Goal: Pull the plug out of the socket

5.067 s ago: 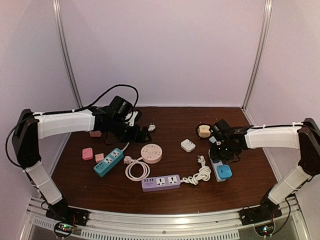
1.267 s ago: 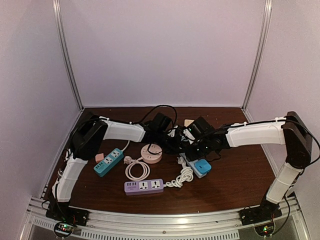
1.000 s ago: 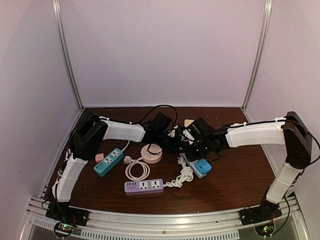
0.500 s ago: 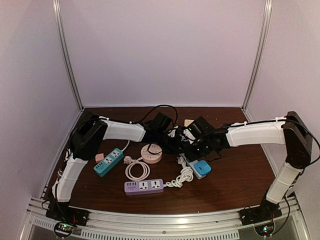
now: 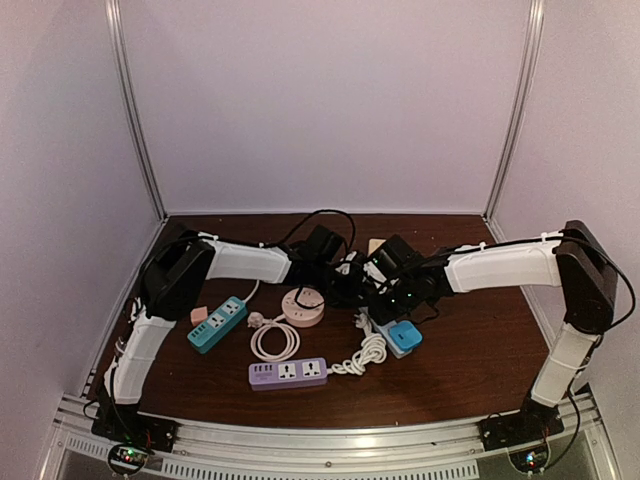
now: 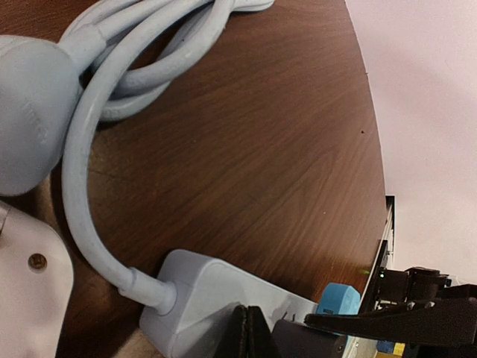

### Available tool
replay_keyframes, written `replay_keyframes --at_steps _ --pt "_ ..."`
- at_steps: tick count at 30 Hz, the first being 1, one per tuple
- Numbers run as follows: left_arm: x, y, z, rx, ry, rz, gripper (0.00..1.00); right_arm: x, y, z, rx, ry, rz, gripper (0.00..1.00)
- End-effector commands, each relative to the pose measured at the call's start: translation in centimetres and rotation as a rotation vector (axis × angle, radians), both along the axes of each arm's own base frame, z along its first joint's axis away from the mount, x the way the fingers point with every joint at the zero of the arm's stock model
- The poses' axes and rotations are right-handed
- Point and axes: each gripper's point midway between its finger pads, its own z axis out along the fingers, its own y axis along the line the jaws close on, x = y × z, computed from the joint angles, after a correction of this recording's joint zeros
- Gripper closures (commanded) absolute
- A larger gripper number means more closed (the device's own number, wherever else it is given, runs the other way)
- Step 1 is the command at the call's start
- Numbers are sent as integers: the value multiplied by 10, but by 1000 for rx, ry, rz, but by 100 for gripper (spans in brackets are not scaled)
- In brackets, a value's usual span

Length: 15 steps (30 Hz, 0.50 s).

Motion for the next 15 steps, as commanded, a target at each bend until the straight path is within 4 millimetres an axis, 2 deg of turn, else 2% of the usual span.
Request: replay_keyframes --at_steps 1,5,9,11,15 --pt "-21 38 -70 241 113 34 97 4 -5 3 -18 -14 -15 65" --pt "-21 38 -72 246 112 34 97 4 -5 4 -12 -14 -18 75" --pt "-22 41 -78 261 115 39 97 5 -4 10 -7 -19 -20 90" --pt "-23 45 -82 285 112 39 97 8 -3 19 11 -47 -34 96" --pt "-28 53 -94 338 106 31 97 16 -3 40 66 -111 -71 99"
